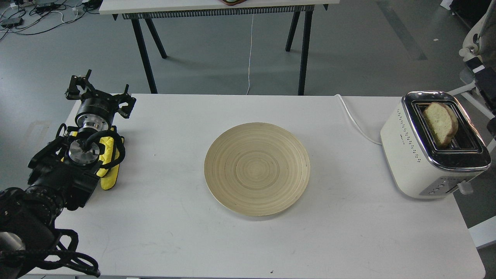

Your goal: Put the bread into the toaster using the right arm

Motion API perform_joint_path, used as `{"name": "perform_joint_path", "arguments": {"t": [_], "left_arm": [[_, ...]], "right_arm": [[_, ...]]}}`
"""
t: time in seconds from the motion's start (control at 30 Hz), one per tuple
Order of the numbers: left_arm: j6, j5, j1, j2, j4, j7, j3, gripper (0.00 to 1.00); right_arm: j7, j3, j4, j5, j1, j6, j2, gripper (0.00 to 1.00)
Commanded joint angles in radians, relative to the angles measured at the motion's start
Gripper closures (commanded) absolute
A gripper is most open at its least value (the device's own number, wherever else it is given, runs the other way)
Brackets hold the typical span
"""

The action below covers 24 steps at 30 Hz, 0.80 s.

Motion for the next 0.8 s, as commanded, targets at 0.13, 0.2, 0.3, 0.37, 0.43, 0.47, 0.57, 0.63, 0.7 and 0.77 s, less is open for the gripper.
{"name": "perform_joint_path", "arguments": {"t": [0.13, 0.2, 0.3, 0.37, 0.43, 0.47, 0.57, 0.63, 0.7, 0.77], "left_arm": [[0.000, 0.000, 0.000, 0.000, 0.000, 0.000, 0.000, 0.00], [0.000, 0.000, 0.000, 0.000, 0.000, 0.000, 0.000, 0.00], [0.000, 0.000, 0.000, -0.001, 0.000, 0.000, 0.000, 0.00], [0.000, 0.000, 0.000, 0.000, 0.000, 0.000, 0.000, 0.00], [0.000, 0.000, 0.000, 0.000, 0.000, 0.000, 0.000, 0.00], [0.000, 0.000, 0.000, -0.001, 0.000, 0.000, 0.000, 0.00], [0.000, 0.000, 0.000, 0.000, 0.000, 0.000, 0.000, 0.00], [0.000, 0.000, 0.000, 0.000, 0.000, 0.000, 0.000, 0.00], [0.000, 0.000, 0.000, 0.000, 0.000, 0.000, 0.000, 0.00], [0.000, 0.000, 0.000, 0.000, 0.000, 0.000, 0.000, 0.00]], "right_arm": [[0.000, 0.198, -0.064, 0.328, 0.015, 0.235, 0.253, 0.02], [0.000, 0.225, -0.098, 0.357, 0.011, 0.267, 0.368, 0.02], [0.000, 0.242, -0.149, 0.401, -0.004, 0.350, 0.523, 0.02], [0.000, 0.249, -0.179, 0.428, -0.021, 0.403, 0.594, 0.02], [0.000, 0.259, -0.222, 0.435, -0.039, 0.448, 0.650, 0.02], [0.000, 0.264, -0.251, 0.437, -0.044, 0.474, 0.684, 0.02], [0.000, 0.275, -0.329, 0.438, -0.050, 0.564, 0.782, 0.02], [0.000, 0.308, -0.366, 0.454, -0.064, 0.610, 0.816, 0.02], [0.000, 0.359, -0.383, 0.492, -0.090, 0.658, 0.827, 0.02], [0.000, 0.393, -0.399, 0.507, -0.104, 0.696, 0.829, 0.02]]}}
